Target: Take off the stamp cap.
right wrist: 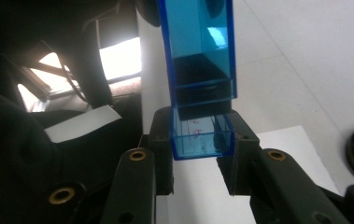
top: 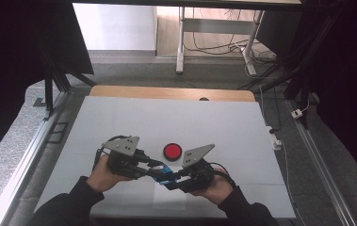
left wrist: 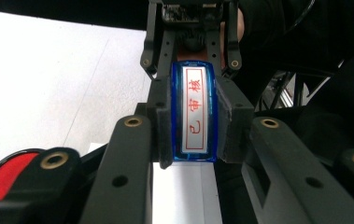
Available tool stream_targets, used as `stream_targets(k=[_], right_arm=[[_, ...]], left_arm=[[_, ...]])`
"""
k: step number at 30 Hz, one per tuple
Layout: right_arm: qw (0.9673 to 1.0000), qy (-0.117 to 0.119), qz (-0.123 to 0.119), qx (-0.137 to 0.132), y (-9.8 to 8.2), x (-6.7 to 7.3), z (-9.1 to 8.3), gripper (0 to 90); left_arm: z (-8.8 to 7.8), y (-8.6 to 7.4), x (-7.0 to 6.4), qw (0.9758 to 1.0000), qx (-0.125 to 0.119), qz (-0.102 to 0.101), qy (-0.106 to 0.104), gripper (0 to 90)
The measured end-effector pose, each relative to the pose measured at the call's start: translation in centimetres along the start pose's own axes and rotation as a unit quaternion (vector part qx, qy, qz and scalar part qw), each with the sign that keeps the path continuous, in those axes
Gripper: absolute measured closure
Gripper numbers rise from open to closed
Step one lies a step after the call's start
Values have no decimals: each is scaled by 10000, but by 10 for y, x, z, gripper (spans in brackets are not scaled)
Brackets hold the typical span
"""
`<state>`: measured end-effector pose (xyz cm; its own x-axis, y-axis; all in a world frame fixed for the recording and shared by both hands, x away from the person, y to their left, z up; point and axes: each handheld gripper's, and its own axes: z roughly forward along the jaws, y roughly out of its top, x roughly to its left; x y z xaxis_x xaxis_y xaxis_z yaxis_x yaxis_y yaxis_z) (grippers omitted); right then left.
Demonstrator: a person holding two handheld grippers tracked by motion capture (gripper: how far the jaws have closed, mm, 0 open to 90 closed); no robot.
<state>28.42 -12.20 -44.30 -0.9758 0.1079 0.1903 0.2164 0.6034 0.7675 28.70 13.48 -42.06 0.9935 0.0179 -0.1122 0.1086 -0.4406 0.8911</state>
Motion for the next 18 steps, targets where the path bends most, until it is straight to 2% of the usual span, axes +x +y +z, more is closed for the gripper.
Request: stream_targets(k=[4,7,8,18], right_arm=[[9999,-111,-83,-23,-2,2,-3,685],[9993,-272,-256,-59,-4,4,-6,684],[9988,-400,-290,-50,-5,4,-9,684],[9963,-835,-121,-133,-15,7,-19,683]], left_arm=[[0,2,-3,9999,75,23,139,706],[-2,3,-4,9997,88,16,231,705],[-3,3,-4,9996,99,5,276,705],[-6,1,-5,9984,120,-155,525,704]])
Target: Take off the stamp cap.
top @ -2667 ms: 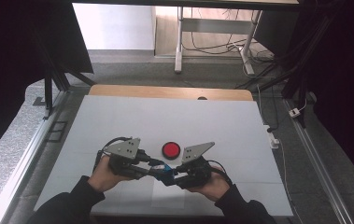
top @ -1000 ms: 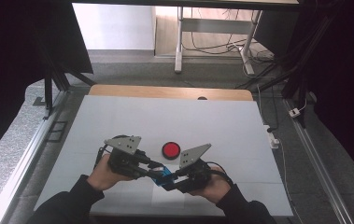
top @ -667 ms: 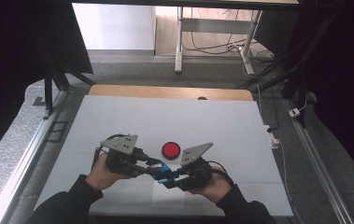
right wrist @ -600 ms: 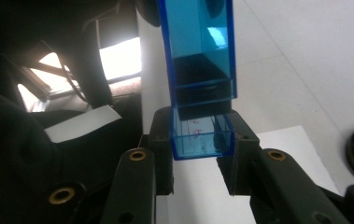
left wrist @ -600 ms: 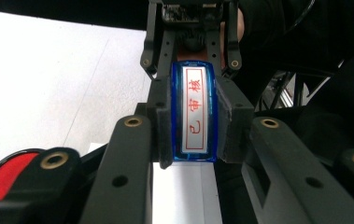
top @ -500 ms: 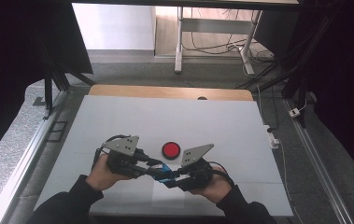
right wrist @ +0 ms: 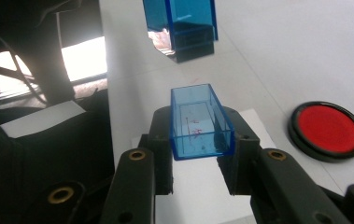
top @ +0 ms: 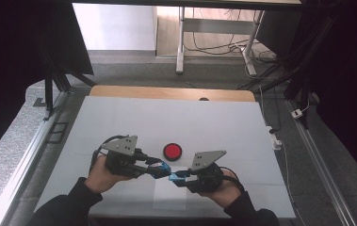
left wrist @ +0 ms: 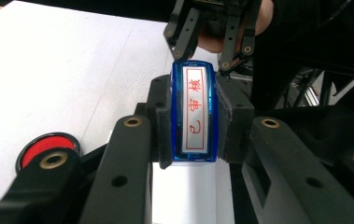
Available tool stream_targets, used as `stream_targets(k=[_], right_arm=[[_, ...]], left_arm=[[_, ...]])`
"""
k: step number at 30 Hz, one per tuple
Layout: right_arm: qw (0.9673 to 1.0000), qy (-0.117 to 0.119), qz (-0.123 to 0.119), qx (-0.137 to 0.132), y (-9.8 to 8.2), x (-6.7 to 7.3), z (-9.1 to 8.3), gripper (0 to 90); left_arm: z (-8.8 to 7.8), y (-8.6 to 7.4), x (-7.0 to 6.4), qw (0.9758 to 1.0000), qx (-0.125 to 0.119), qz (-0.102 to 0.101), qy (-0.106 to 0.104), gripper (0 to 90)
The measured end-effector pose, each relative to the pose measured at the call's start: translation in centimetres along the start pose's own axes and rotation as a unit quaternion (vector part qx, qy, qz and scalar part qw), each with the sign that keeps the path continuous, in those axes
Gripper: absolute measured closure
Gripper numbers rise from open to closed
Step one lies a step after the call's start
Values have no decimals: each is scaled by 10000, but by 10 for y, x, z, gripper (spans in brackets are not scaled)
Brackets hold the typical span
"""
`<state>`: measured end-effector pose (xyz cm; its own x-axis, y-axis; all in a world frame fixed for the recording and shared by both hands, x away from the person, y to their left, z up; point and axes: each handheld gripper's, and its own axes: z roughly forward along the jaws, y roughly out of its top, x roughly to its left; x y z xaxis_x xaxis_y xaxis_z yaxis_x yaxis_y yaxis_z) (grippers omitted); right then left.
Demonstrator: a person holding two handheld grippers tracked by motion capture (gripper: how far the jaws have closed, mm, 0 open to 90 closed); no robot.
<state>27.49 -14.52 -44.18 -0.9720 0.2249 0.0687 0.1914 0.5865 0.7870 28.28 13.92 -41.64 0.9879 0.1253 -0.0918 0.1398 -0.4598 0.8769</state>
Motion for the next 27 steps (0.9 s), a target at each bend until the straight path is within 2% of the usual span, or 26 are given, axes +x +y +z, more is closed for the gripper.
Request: stream_targets(k=[6,16,19,23,27], right_arm=[[9996,-216,144,-144,-5,-2,-9,683],[9979,-565,210,-241,-14,0,-25,681],[9965,-725,272,-307,-17,2,-31,682],[9929,-1049,288,-485,-20,6,-40,682],[9910,-1143,462,-523,-27,7,-50,682]], left_arm=[[-1,0,0,9999,6,-78,108,703],[-3,0,0,9993,21,-189,334,703],[-3,0,0,9990,37,-219,395,703],[-4,0,0,9987,43,-241,457,703],[-4,1,0,9983,51,-251,533,703]])
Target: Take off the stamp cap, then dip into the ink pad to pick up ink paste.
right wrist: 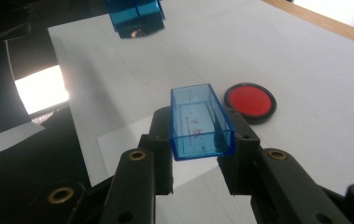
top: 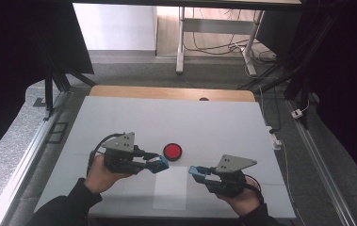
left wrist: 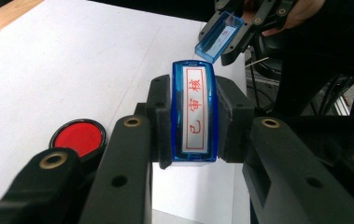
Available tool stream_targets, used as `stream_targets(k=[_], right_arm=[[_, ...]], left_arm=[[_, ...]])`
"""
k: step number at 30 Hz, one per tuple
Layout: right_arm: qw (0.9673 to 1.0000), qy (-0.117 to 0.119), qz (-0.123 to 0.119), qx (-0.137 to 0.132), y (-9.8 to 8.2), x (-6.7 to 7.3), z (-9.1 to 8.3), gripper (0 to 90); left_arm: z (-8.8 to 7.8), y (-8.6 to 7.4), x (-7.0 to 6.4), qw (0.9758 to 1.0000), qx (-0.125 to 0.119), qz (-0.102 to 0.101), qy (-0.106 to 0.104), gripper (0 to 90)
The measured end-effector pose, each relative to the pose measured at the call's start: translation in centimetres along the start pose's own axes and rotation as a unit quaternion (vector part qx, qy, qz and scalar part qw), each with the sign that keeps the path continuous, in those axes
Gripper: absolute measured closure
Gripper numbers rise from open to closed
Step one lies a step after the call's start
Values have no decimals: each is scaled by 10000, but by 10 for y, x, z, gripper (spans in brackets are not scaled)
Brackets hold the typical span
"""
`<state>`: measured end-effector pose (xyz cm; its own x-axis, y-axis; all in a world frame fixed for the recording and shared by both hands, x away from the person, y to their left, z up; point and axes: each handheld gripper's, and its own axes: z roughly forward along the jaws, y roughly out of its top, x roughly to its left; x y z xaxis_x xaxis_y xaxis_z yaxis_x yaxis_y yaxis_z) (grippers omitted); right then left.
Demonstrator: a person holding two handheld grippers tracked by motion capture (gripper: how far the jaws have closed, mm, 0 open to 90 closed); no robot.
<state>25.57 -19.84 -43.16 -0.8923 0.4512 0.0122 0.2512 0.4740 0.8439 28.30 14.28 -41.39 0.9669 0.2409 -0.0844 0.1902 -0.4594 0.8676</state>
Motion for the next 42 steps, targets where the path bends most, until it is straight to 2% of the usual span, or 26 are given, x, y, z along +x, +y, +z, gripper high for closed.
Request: stream_targets(k=[9,13,17,21,29,35,42], right_arm=[[9985,-356,415,74,-17,-7,-18,682],[9977,-447,513,75,-25,-8,-26,682],[9969,-603,505,100,-32,-9,-33,682],[9952,-730,634,127,-38,-9,-39,682],[9921,-861,912,107,-51,-10,-50,681],[9908,-914,991,86,-56,-10,-55,681],[9893,-990,1060,136,-60,-10,-59,681]], left_arm=[[0,2,0,9999,23,-30,147,703],[0,3,0,9998,31,-59,204,702],[0,4,1,9995,71,-55,287,702],[1,6,2,9993,103,-70,351,702],[4,6,6,9988,161,-150,436,702],[7,9,10,9984,241,-149,493,702],[9,10,18,9976,258,-269,588,702]])
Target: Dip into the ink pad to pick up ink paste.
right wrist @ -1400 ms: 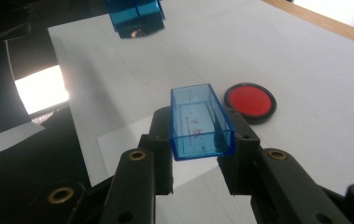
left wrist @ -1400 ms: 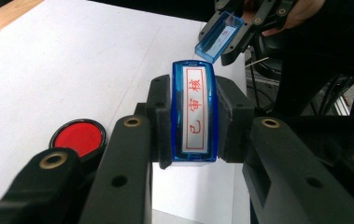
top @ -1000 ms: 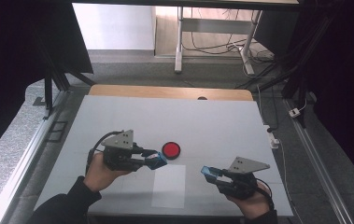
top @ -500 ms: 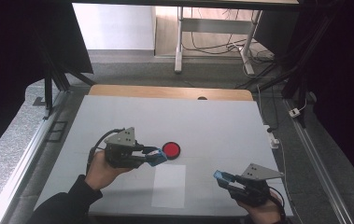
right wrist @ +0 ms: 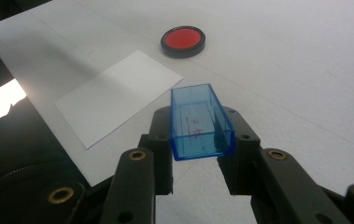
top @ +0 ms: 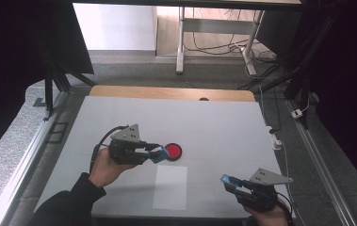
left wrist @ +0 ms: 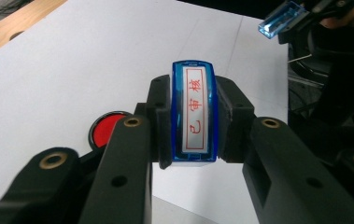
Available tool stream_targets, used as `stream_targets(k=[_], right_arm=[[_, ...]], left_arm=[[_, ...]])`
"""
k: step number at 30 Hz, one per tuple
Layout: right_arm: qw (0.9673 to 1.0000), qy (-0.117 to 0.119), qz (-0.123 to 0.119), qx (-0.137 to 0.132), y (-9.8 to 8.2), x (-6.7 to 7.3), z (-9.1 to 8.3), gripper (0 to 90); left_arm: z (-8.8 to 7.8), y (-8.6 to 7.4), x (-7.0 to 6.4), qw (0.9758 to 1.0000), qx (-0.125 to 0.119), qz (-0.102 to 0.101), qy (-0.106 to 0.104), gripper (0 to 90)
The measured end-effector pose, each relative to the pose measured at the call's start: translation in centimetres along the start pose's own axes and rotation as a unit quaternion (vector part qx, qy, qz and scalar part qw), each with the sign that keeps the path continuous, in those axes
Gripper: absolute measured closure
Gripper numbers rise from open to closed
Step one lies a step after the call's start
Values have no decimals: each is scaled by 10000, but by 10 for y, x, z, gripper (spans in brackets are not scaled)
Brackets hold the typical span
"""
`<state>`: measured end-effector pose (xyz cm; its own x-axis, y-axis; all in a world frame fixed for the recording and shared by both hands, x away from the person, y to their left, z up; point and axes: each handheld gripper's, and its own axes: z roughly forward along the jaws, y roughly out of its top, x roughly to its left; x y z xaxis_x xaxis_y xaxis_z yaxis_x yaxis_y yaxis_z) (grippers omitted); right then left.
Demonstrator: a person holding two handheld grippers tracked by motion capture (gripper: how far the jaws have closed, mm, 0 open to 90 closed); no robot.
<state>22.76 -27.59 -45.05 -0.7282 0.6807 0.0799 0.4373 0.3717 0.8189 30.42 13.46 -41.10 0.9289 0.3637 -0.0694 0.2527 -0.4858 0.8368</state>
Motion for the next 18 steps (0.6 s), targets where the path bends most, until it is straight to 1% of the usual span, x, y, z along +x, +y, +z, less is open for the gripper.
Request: stream_targets(k=[1,3,5,10,11,14,16,18], right_arm=[[10000,29,43,-25,-1,0,0,681],[10000,16,74,-5,-2,-1,-1,681],[10000,-15,78,9,-3,-1,-1,681],[9999,-7,111,68,-4,-2,-1,682],[9999,-6,122,34,-4,-2,-1,681],[9999,-7,122,66,-5,-2,-2,681],[9999,-47,124,41,-5,-2,-3,681],[9999,-3,134,35,-6,-2,-4,681]], left_arm=[[1,1,1,10000,-2,-16,16,702],[2,3,4,10000,-11,-42,47,702],[4,5,6,10000,-10,-58,58,702],[12,11,10,9999,28,-31,96,702],[14,12,11,9999,33,-48,103,702],[18,14,14,9999,52,-65,122,702],[20,14,17,9999,60,-111,118,702],[22,14,20,9997,38,-204,94,702]])
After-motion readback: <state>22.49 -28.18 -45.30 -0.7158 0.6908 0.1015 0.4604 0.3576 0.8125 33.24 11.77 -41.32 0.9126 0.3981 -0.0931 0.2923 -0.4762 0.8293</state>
